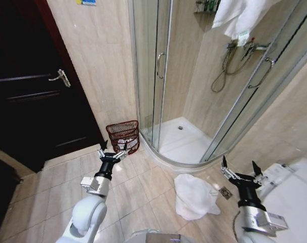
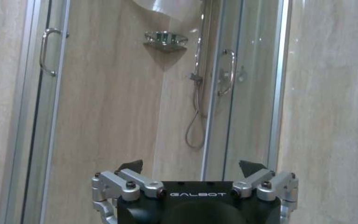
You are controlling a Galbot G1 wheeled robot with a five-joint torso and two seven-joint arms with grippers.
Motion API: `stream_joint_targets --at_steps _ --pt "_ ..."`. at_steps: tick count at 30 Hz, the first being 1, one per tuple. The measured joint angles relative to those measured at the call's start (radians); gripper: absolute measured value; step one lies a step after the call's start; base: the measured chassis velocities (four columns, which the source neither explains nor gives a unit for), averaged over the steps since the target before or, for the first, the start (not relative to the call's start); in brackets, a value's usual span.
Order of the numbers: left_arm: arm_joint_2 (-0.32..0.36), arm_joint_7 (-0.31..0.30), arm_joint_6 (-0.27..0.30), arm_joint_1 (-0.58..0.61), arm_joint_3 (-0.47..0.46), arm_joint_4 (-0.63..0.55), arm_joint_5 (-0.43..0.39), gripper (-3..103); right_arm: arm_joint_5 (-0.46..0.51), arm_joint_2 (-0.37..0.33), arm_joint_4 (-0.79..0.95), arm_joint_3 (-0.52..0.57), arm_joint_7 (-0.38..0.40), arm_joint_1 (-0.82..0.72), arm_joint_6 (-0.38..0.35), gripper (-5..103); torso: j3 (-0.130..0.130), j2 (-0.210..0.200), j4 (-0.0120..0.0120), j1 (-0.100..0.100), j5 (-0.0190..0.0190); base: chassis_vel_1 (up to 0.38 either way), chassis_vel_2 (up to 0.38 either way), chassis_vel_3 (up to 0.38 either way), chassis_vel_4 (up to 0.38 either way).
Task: Discard the used towel into the hamper.
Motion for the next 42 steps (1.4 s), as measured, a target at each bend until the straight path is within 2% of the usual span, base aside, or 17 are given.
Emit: stream_joint_targets --at_steps 9,13,16,19,22,24,29,34,36,42 --pt "-0.040 0.005 0.015 -0.004 -0.006 0.027 0.069 100 0.075 0.000 0.006 0.037 -0.020 -0.011 -0.003 100 0.024 0.043 0.0001 0.019 0.0000 0.000 0.000 0.000 0.000" --pt "-0.049 -0.002 0.032 0.002 0.003 0.003 0.070 100 0.099 0.000 0.007 0.058 -0.023 -0.016 0.000 100 0.034 0.060 0.0000 0.026 0.0000 0.000 0.000 0.000 0.000" --pt "-0.047 -0.010 0.067 0.010 0.009 -0.041 0.060 100 0.110 0.000 0.007 0.072 -0.026 -0.012 -0.007 100 0.045 0.080 0.0000 0.035 0.0000 0.000 0.000 0.000 0.000" --pt "-0.039 -0.010 0.073 0.011 0.008 -0.053 0.049 100 0.114 0.000 0.010 0.069 -0.028 -0.008 -0.019 100 0.050 0.090 0.0000 0.040 0.0000 0.000 0.000 0.000 0.000" --pt "-0.030 -0.009 0.068 0.015 0.005 -0.054 0.044 100 0.114 -0.004 0.015 0.063 -0.032 -0.004 -0.030 100 0.058 0.104 0.0000 0.045 0.0000 0.000 0.000 0.000 0.000" --pt "-0.024 -0.010 0.039 0.047 0.001 -0.059 0.072 100 0.107 -0.011 0.030 0.061 -0.036 -0.002 -0.043 100 0.067 0.118 0.0002 0.052 0.0000 0.000 0.000 0.000 0.000" --pt "-0.023 -0.010 0.040 0.065 -0.002 -0.079 0.077 100 0.111 -0.025 0.049 0.048 -0.037 -0.001 -0.071 100 0.076 0.136 0.0003 0.059 0.0000 0.000 0.000 0.000 0.000" --pt "-0.043 -0.011 0.038 0.054 0.000 -0.076 0.085 100 0.086 -0.004 0.035 0.031 -0.049 0.008 -0.047 100 0.089 0.159 0.0000 0.070 0.0000 0.000 0.000 0.000 0.000" --pt "-0.052 -0.024 0.021 0.042 0.007 -0.053 0.095 100 0.081 -0.001 0.019 0.035 -0.051 0.012 -0.024 100 0.098 0.174 0.0000 0.077 -0.0001 0.000 0.000 0.000 0.000" --pt "-0.040 -0.017 0.012 0.012 0.000 -0.027 0.083 100 0.084 -0.001 0.037 0.047 -0.051 0.008 -0.018 100 0.112 0.199 0.0001 0.087 -0.0001 0.000 0.000 0.000 0.000"
